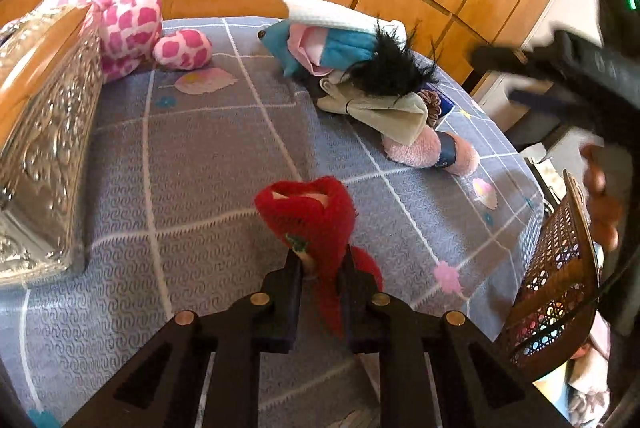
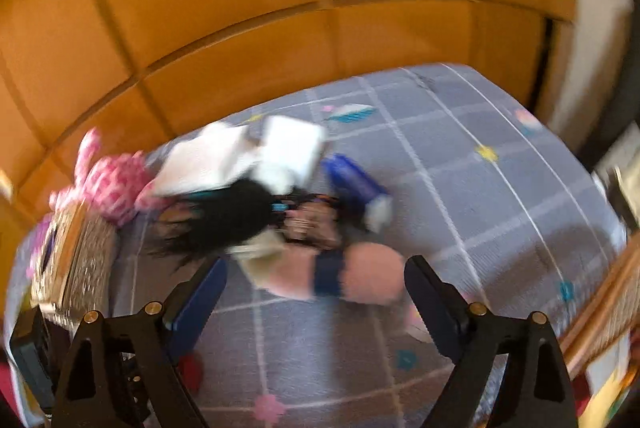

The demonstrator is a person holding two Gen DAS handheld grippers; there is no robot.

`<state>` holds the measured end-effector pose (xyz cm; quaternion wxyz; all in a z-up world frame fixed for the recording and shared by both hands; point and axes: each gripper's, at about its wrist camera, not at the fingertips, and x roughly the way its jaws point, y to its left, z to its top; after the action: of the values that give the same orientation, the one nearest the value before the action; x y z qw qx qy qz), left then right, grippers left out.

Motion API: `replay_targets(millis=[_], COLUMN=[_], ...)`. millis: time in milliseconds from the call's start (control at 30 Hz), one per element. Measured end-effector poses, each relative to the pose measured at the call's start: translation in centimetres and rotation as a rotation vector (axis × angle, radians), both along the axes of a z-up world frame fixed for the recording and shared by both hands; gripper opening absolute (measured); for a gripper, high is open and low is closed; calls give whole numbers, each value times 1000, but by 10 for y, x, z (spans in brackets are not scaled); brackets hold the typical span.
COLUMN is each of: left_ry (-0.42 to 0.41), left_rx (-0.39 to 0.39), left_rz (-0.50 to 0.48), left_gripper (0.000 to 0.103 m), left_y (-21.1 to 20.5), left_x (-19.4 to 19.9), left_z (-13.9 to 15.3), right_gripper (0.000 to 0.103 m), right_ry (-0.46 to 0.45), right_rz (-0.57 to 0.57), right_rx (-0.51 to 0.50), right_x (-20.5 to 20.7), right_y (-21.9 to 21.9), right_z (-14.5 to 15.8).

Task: Organize soft objects
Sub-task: 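Grasp the white cloth with the right tool while the left tool holds the red plush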

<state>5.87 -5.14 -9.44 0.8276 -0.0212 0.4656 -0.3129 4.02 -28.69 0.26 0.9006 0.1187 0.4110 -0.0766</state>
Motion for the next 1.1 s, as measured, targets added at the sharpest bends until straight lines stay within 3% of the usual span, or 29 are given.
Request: replay_targets(millis=[233,400,467,533,567,600,667,867,1100], left_ry=[15,35,44,45,47,47,47,20,-30], left_rx=[-24,-46,-55,-59,-61,-63,-68,-46,-40], left_rz=[6,12,16,17,17,18,20,12,17], left_gripper=[16,16,16,16,16,16,16,14,13], left_y=[5,12,14,16,17,18,19,15,8], left_x=[-2,-3,-2,-3,-3,-5,-6,-7,-8], left_z=[-2,-4,-6,-6,-6,-6,-6,-3,19], right_gripper=[88,75,73,66,47,19,8,5,5], right_ry=[-39,6,35,51,59,54,4,-104,-96], right_rz=[284,395,429,447,447,438,407,301,243], right_rx=[-347,-609,-645,-676,-679,-665,-537,-201,-47], right_x=[57,100,114,127,131,134,135,109,71], right_y=[92,126,135,140,139,138,127,84,57], right_z=[9,-14,-25,-33,-35,-34,-18,23,19])
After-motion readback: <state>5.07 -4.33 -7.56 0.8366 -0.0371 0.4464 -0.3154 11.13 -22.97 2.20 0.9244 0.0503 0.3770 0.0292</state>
